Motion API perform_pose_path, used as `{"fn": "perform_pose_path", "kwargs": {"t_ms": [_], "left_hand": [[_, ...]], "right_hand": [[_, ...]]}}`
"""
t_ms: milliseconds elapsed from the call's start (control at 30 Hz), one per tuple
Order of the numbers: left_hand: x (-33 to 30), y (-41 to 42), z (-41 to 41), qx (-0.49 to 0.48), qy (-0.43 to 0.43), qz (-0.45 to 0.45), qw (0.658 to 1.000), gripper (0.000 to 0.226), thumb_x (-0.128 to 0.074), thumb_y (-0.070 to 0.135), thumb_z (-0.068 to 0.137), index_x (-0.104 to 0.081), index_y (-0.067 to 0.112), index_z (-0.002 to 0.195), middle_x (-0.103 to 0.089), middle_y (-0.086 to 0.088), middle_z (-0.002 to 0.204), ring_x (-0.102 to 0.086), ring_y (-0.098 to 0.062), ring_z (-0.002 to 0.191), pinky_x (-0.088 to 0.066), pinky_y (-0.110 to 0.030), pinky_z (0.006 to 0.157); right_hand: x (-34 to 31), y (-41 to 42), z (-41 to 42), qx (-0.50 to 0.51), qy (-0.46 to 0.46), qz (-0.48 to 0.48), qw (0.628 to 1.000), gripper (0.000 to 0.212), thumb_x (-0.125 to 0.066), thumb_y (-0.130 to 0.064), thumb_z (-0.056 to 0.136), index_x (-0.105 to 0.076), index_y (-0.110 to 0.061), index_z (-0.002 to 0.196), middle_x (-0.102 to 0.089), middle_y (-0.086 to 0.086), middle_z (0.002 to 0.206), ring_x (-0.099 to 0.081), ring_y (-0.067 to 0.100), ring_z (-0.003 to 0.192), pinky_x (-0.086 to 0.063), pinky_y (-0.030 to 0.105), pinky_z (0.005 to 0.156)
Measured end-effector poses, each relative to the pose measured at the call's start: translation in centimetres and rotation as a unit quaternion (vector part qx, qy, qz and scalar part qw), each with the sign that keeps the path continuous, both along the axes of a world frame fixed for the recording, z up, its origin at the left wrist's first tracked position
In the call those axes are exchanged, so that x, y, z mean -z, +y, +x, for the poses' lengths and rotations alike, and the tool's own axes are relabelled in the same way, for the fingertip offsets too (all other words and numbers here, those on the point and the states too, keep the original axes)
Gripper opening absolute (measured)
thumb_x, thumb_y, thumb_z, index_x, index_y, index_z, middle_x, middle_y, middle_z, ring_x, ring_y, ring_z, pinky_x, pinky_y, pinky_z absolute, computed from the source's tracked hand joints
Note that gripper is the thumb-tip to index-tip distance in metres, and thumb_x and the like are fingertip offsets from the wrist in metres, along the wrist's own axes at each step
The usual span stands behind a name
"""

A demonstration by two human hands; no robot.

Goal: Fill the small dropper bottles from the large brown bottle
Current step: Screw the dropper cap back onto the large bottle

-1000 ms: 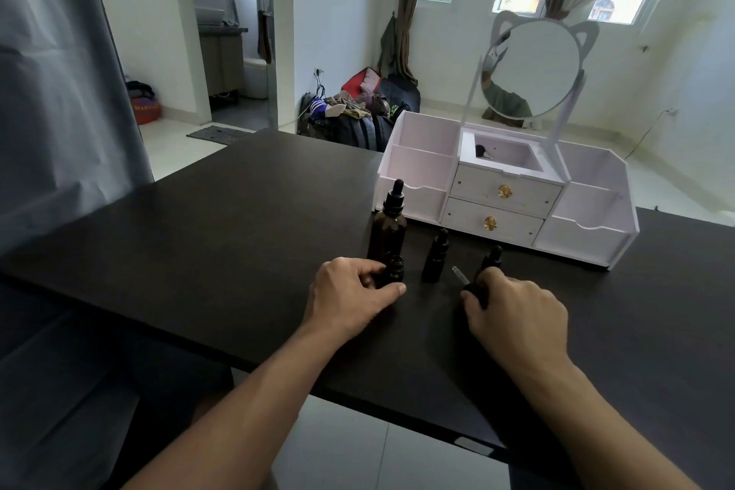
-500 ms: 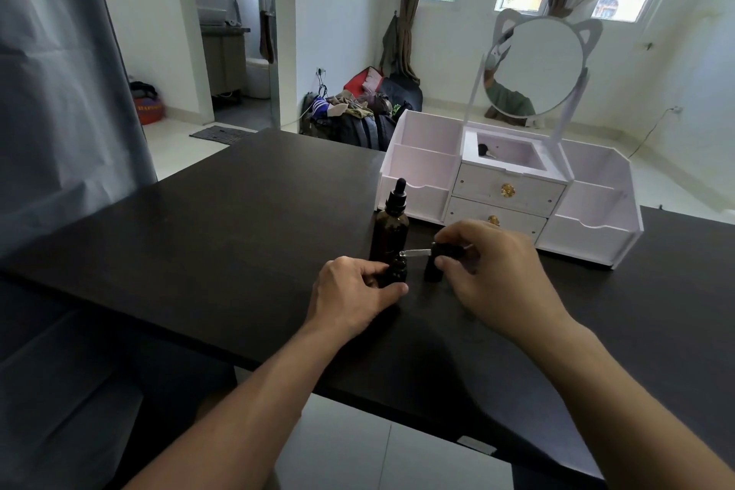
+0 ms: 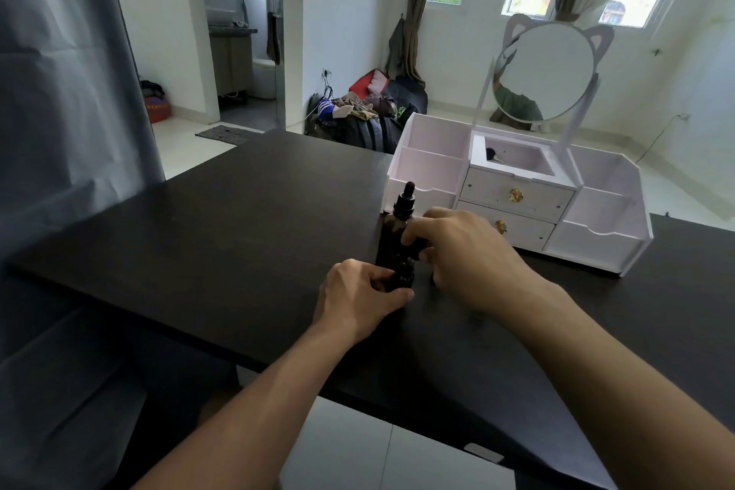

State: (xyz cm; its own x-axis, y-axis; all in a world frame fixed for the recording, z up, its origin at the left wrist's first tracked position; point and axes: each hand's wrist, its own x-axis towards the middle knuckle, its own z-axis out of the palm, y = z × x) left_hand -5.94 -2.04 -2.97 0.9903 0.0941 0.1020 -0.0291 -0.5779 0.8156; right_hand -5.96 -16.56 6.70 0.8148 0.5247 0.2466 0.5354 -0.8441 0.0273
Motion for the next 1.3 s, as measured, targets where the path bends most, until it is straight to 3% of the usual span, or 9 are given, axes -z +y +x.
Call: {"fn": "perform_pose_path", "kwargs": {"t_ms": [133, 333, 533, 667, 733, 833, 1000, 1167, 1300], "left_hand": [[0.0, 0.0, 0.1, -0.004, 0.002, 0.008, 1.000, 0.029, -0.078, 0.046, 0.073, -0.077, 0.032, 0.098, -0.072, 0.008, 0.082, -0.067, -0.009, 0.082, -0.055, -0.030, 0.077], [0.1, -0.1, 0.1, -0.008, 0.002, 0.007, 1.000, 0.027, -0.079, 0.045, 0.072, -0.078, 0.031, 0.095, -0.074, 0.008, 0.082, -0.068, -0.010, 0.082, -0.055, -0.029, 0.077], [-0.1, -0.1, 0.1, -0.009, 0.010, 0.011, 1.000, 0.028, -0.078, 0.044, 0.074, -0.077, 0.029, 0.097, -0.074, 0.007, 0.087, -0.067, -0.009, 0.085, -0.053, -0.028, 0.079], [-0.1, -0.2, 0.0, -0.011, 0.001, 0.018, 1.000, 0.027, -0.080, 0.044, 0.072, -0.077, 0.029, 0.096, -0.073, 0.008, 0.081, -0.067, -0.010, 0.083, -0.052, -0.026, 0.074], [-0.1, -0.2, 0.0, -0.008, 0.002, 0.021, 1.000, 0.027, -0.080, 0.043, 0.072, -0.077, 0.029, 0.095, -0.072, 0.007, 0.081, -0.067, -0.011, 0.082, -0.053, -0.027, 0.074], [-0.1, -0.2, 0.0, -0.009, 0.001, 0.022, 1.000, 0.025, -0.080, 0.044, 0.072, -0.077, 0.028, 0.092, -0.067, 0.009, 0.072, -0.066, -0.011, 0.079, -0.048, -0.024, 0.068], [0.0, -0.2, 0.1, -0.008, -0.002, 0.022, 1.000, 0.029, -0.080, 0.045, 0.071, -0.077, 0.030, 0.096, -0.068, 0.011, 0.075, -0.066, -0.009, 0.079, -0.048, -0.022, 0.069], [-0.1, -0.2, 0.1, 0.006, 0.001, 0.028, 1.000, 0.027, -0.078, 0.045, 0.074, -0.076, 0.032, 0.097, -0.063, 0.014, 0.069, -0.061, -0.005, 0.074, -0.047, -0.022, 0.068], [0.0, -0.1, 0.2, 0.006, 0.002, 0.031, 1.000, 0.030, -0.078, 0.045, 0.074, -0.075, 0.031, 0.101, -0.062, 0.015, 0.070, -0.060, -0.005, 0.073, -0.046, -0.022, 0.069]], "right_hand": [[0.1, 0.5, 0.8, -0.026, 0.015, -0.021, 0.999, 0.038, -0.062, -0.004, 0.089, -0.064, -0.024, 0.121, -0.062, 0.001, 0.122, -0.062, 0.023, 0.105, -0.054, 0.034, 0.082], [0.4, 0.7, 1.5, -0.044, 0.038, -0.052, 0.997, 0.040, -0.061, -0.002, 0.089, -0.065, -0.023, 0.123, -0.062, 0.001, 0.124, -0.061, 0.022, 0.108, -0.053, 0.032, 0.089], [0.4, 0.6, 1.8, -0.043, 0.060, -0.055, 0.996, 0.036, -0.060, -0.004, 0.090, -0.065, -0.021, 0.122, -0.062, 0.002, 0.122, -0.061, 0.021, 0.107, -0.048, 0.027, 0.084], [0.6, 0.8, 2.2, -0.019, 0.073, -0.046, 0.996, 0.017, -0.058, -0.027, 0.096, -0.063, -0.016, 0.108, -0.063, 0.005, 0.109, -0.061, 0.025, 0.096, -0.050, 0.035, 0.079], [0.6, 0.9, 2.1, -0.001, 0.078, -0.048, 0.996, 0.019, -0.055, -0.034, 0.097, -0.059, -0.015, 0.102, -0.062, 0.005, 0.099, -0.060, 0.025, 0.087, -0.044, 0.032, 0.070], [0.3, 0.8, 1.7, 0.008, 0.083, -0.047, 0.995, 0.024, -0.060, -0.037, 0.094, -0.059, -0.017, 0.108, -0.061, 0.003, 0.097, -0.059, 0.024, 0.087, -0.046, 0.033, 0.070], [0.1, 0.3, 1.6, 0.000, 0.080, -0.047, 0.996, 0.030, -0.060, -0.017, 0.089, -0.060, -0.024, 0.119, -0.065, 0.001, 0.107, -0.060, 0.023, 0.094, -0.047, 0.032, 0.071], [0.1, 0.3, 1.5, 0.031, 0.089, -0.048, 0.994, 0.026, -0.059, -0.039, 0.094, -0.058, -0.020, 0.111, -0.058, 0.000, 0.094, -0.056, 0.022, 0.084, -0.040, 0.030, 0.066], [-0.2, -0.2, 1.4, 0.009, 0.116, -0.008, 0.993, 0.033, -0.063, -0.017, 0.089, -0.059, -0.026, 0.121, -0.065, 0.000, 0.106, -0.061, 0.022, 0.097, -0.050, 0.034, 0.079]]}}
